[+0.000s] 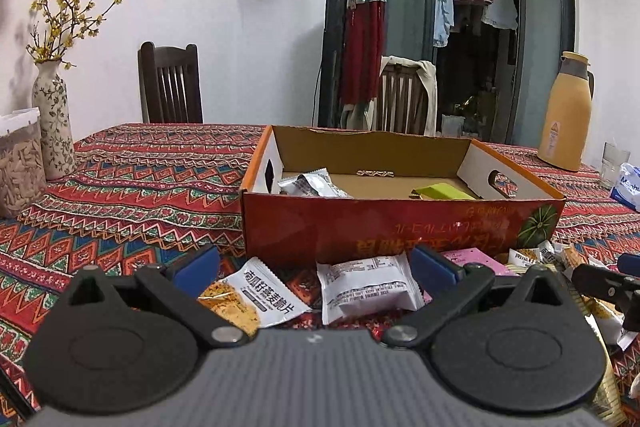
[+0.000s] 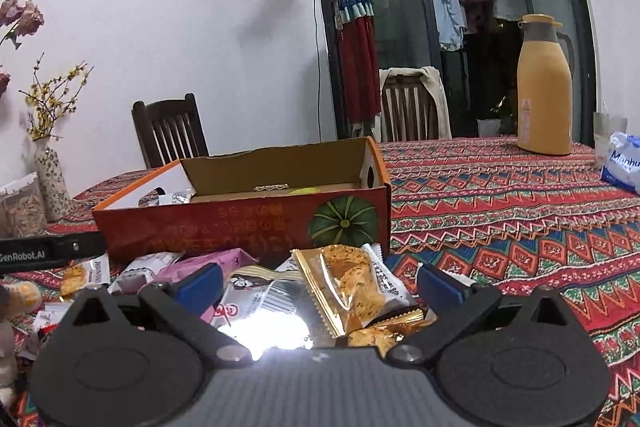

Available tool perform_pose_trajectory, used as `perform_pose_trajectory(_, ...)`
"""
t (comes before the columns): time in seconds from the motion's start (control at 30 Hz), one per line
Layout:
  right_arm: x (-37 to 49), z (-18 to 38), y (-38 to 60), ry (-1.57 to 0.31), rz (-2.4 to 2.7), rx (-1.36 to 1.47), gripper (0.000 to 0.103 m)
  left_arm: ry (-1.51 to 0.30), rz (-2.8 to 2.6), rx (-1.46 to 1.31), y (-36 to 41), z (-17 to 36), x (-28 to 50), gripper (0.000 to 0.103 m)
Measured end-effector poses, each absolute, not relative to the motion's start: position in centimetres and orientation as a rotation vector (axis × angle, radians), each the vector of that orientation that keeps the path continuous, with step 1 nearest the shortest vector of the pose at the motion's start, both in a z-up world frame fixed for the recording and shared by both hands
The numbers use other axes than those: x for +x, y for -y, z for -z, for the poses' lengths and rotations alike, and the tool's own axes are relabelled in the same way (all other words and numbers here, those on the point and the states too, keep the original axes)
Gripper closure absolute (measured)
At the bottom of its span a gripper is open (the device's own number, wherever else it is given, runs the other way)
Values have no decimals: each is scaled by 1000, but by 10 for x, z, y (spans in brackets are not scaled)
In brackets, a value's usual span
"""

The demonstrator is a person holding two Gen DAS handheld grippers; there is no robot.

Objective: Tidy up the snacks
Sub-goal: 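Move both tools back over the snack heap, then close the right gripper on the white pumpkin-seed oat crisp packet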

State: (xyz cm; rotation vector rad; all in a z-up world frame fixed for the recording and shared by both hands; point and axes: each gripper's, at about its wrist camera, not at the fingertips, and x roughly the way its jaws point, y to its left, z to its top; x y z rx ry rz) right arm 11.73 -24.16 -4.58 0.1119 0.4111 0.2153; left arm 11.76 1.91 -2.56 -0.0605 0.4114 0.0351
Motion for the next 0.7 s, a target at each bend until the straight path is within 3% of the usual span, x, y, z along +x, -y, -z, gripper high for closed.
perform_pose_trajectory(0.7,101,37,264,-358,-88,135,3,-425,-65,-137,-33,26,120,0)
